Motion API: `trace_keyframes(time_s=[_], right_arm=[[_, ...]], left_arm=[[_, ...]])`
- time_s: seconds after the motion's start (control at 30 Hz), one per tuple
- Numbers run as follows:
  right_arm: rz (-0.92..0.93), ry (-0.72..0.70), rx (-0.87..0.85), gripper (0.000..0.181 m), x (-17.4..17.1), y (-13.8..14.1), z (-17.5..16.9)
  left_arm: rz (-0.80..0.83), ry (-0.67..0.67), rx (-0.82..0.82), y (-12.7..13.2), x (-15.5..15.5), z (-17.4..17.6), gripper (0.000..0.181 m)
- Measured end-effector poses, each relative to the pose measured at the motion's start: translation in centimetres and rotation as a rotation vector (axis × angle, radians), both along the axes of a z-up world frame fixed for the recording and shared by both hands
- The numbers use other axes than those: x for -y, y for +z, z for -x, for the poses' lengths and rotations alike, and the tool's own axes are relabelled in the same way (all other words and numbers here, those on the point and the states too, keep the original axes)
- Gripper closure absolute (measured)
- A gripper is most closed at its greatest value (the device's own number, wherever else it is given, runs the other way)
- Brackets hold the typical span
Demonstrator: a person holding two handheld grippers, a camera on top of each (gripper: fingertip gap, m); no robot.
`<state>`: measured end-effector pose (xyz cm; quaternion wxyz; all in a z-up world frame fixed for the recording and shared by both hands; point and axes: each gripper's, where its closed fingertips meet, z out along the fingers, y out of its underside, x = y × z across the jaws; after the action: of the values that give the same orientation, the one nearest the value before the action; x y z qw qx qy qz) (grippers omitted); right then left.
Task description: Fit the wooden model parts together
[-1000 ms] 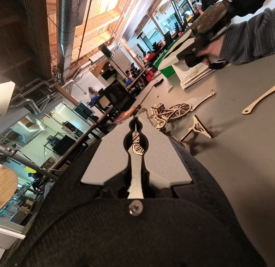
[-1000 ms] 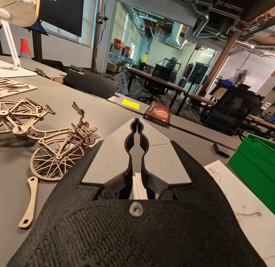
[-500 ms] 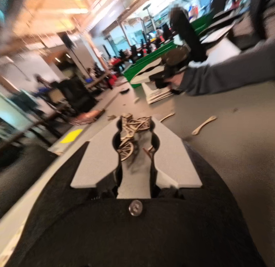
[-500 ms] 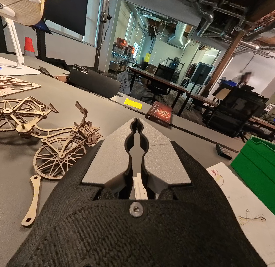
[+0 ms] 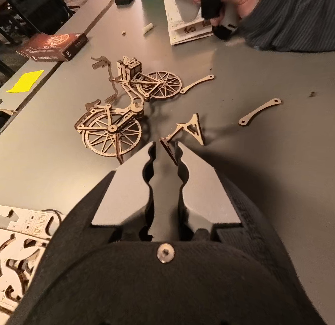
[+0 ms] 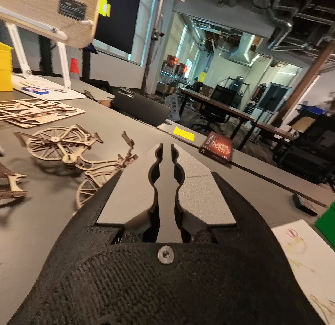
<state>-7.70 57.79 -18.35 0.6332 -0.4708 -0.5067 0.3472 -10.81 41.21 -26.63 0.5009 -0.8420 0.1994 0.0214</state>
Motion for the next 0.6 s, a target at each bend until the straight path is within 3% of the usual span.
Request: trace_keyframes(time_s=[0.33,0.5,0.6], right_arm=[[0.149,0.617,0.155,0.165,10.6,-1.6,1.7],[0.544,0.948,0.369,0.151,15.1,-3.1,0.2],[0.76,1.018,0.44,0.157,16.2,-3.2,0.0]], left_arm=[[0.059,-0.009,-0.111,-1.4,-0.1,-0.1,0.173],[-0.241,-0.143,-0.308,1.5,-0.2,-0.5,0.179],[-0.366,-0.24,-0.407,2.2,0.0,-1.9,0.179]])
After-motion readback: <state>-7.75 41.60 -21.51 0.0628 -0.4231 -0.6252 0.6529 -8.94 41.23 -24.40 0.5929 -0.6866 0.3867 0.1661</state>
